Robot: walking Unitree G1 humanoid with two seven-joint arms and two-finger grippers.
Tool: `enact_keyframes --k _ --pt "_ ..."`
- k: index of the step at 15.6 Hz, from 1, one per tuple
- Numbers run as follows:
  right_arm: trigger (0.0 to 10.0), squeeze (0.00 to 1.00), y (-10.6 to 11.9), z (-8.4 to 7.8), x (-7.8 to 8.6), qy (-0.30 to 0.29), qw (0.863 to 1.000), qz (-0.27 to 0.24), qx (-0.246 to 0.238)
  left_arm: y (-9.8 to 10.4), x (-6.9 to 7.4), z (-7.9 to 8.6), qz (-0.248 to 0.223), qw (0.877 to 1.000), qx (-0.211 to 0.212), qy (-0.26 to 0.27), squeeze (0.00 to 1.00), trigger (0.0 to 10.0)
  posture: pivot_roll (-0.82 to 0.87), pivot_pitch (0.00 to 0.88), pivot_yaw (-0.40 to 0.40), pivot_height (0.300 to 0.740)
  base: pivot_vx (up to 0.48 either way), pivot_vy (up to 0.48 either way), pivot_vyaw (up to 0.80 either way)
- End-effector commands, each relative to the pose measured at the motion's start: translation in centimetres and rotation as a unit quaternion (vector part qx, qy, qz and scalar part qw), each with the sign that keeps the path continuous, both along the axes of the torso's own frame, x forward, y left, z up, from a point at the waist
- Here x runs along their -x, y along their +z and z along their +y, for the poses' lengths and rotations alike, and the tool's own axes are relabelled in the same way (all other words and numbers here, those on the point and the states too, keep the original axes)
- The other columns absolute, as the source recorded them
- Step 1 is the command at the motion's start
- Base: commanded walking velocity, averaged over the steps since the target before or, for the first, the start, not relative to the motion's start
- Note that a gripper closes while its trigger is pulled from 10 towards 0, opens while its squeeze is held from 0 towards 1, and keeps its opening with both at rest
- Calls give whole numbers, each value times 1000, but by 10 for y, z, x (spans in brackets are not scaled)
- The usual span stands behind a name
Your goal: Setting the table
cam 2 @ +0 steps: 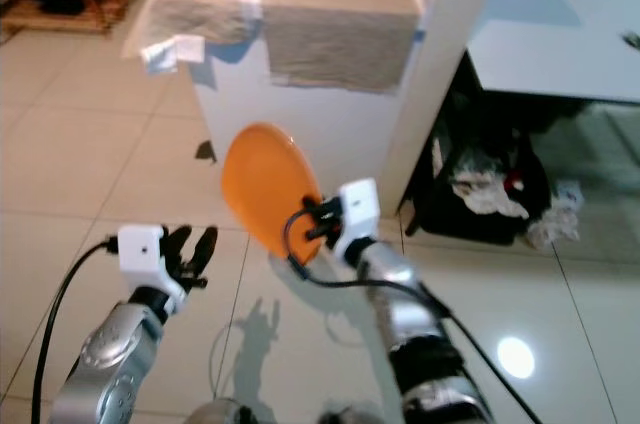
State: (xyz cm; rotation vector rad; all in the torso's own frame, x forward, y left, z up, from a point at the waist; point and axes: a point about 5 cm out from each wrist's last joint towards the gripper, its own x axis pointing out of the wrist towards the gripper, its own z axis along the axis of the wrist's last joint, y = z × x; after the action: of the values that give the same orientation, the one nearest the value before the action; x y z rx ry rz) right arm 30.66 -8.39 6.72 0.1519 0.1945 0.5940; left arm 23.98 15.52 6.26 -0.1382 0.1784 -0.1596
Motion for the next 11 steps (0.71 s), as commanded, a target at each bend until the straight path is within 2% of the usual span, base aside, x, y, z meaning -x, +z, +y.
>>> enact_keyframes --k 1,11 --pt "10000 0 7 -7 -5 -15 1000 -21 1 0 -2 -2 -3 1000 -1 -7 0 10000 -18 108 14 740 0 -458 0" --pt "10000 0 7 -6 -8 -21 999 -24 -4 4 -10 -3 -16 1000 0 -14 0 10000 -24 104 19 740 0 -453 0"
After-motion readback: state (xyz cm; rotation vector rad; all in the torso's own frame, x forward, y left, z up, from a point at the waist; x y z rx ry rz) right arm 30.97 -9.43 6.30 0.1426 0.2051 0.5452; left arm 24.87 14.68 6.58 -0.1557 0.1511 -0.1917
